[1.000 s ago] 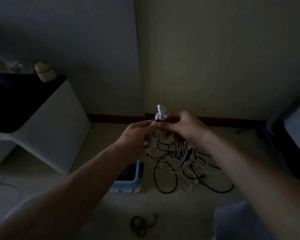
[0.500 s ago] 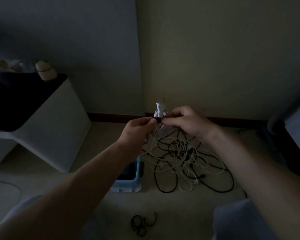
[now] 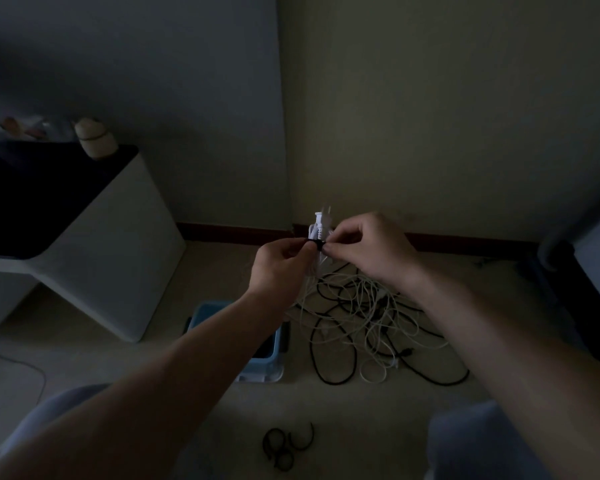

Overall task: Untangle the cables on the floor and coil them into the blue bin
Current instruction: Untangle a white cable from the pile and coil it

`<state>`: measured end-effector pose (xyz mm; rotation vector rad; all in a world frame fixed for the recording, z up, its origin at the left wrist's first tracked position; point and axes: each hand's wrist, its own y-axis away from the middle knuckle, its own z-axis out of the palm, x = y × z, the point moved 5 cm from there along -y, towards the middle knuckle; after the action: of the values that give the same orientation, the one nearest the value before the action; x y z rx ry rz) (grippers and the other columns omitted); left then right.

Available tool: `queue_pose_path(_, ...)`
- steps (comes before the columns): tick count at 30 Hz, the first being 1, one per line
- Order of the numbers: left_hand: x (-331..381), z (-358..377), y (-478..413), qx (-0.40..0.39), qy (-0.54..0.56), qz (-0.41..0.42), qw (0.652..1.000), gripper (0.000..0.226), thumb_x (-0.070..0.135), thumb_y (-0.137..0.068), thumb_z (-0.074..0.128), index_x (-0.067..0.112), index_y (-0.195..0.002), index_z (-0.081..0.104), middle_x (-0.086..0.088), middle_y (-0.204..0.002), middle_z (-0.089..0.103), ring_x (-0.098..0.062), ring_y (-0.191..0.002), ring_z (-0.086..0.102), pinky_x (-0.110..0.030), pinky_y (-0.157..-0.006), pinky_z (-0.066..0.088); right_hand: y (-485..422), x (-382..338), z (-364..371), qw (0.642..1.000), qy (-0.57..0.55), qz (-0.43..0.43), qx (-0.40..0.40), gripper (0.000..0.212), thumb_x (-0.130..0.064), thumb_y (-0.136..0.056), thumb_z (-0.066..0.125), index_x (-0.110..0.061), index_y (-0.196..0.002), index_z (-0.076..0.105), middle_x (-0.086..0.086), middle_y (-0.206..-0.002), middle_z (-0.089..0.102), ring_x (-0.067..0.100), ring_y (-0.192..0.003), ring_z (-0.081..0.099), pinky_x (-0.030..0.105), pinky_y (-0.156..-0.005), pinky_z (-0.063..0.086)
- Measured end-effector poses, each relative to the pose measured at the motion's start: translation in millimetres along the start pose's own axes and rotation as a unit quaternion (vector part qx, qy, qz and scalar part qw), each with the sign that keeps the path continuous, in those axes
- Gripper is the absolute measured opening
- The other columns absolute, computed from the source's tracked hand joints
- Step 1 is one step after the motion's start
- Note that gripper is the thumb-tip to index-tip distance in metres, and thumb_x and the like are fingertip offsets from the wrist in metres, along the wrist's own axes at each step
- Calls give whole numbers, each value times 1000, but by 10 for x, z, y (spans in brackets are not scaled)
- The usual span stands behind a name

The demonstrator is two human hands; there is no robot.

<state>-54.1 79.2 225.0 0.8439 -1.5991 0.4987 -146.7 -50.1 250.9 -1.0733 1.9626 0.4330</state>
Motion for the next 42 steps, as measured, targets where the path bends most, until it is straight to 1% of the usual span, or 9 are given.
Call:
queue_pose_path(7, -11, -5, -4, 25, -34, 21, 999, 6, 29, -95, 63, 29, -95, 69, 12, -87, 70, 0, -83, 65, -20, -73, 51, 22, -62, 4, 999, 36, -22, -16, 10, -24, -85, 75, -29, -76, 75, -13, -73, 70, -4, -71, 63, 8, -55, 42)
queue_pose_path(11, -21, -26, -20, 45, -64, 27, 997, 9, 31, -93, 66, 27, -100, 71, 13, -86, 71, -2, -83, 66, -24, -74, 51, 15, -12, 36, 999, -3, 15, -35, 15, -22, -89, 67, -17, -80, 78, 14, -87, 74, 28, -89, 67, 41, -73, 53)
queue_pose_path(13, -27, -18, -11, 41, -71, 24, 996, 4, 30, -93, 66, 30, -96, 69, 13, -86, 70, -3, -84, 66, -26, -77, 53, -13, 34, 49, 999, -2, 33, -42, 22, -21, -89, 60, -8, -83, 77, 26, -96, 70, 42, -97, 63, 49, -83, 52)
queue_pose_path(16, -37, -7, -7, 37, -83, 27, 995, 6, 30, -92, 67, 30, -97, 71, 12, -87, 71, -6, -86, 67, -32, -82, 56, -31, 46, 47, 997, -2, 47, -63, 35, -15, -82, 50, -32, -69, 77, 9, -86, 76, 35, -88, 68, 50, -83, 53)
queue_pose_path(20, -37, 3, -8, 28, -82, 30, 996, 8, 30, -89, 71, 37, -86, 69, 13, -87, 73, -6, -85, 68, -34, -82, 57, -17, 76, 1, 993, -7, 42, -109, 44, 1, -88, 51, -34, -77, 76, -2, -82, 77, 15, -70, 67, 36, -68, 53)
queue_pose_path(25, -49, -2, -15, 22, -69, 28, 997, 8, 31, -84, 77, 35, -90, 74, 15, -84, 74, -2, -82, 68, -27, -77, 55, -11, 108, 6, 993, -28, 16, -112, 22, -15, -88, 72, -34, -78, 78, 10, -84, 75, 19, -73, 60, 33, -68, 44)
queue_pose_path(30, -27, 4, 3, 16, -68, 36, 997, 10, 28, -83, 77, 35, -91, 76, 11, -85, 75, -6, -85, 70, -33, -83, 58, -26, 125, 5, 997, -14, 11, -71, 16, -23, -87, 75, -30, -73, 74, -19, -57, 65, -5, -54, 55, 12, -54, 37)
queue_pose_path(36, 8, -14, 39, 12, -48, 47, 998, 15, 26, -87, 74, 40, -85, 75, 13, -82, 75, -2, -82, 70, -23, -77, 56, 8, 159, 69, 998, -54, 8, 1, 14, -27, -86, 76, -25, -71, 74, -17, -57, 64, -6, -54, 55, 12, -53, 38)
queue_pose_path(42, 4, -34, 41, 15, -76, 44, 996, 17, 33, -94, 65, 33, -80, 75, 14, -61, 66, 3, -53, 54, -18, -52, 40, 58, 140, 162, 996, -76, 11, 47, 17, -27, -91, 71, -21, -75, 72, -25, -53, 62, -8, -50, 56, 7, -49, 36)
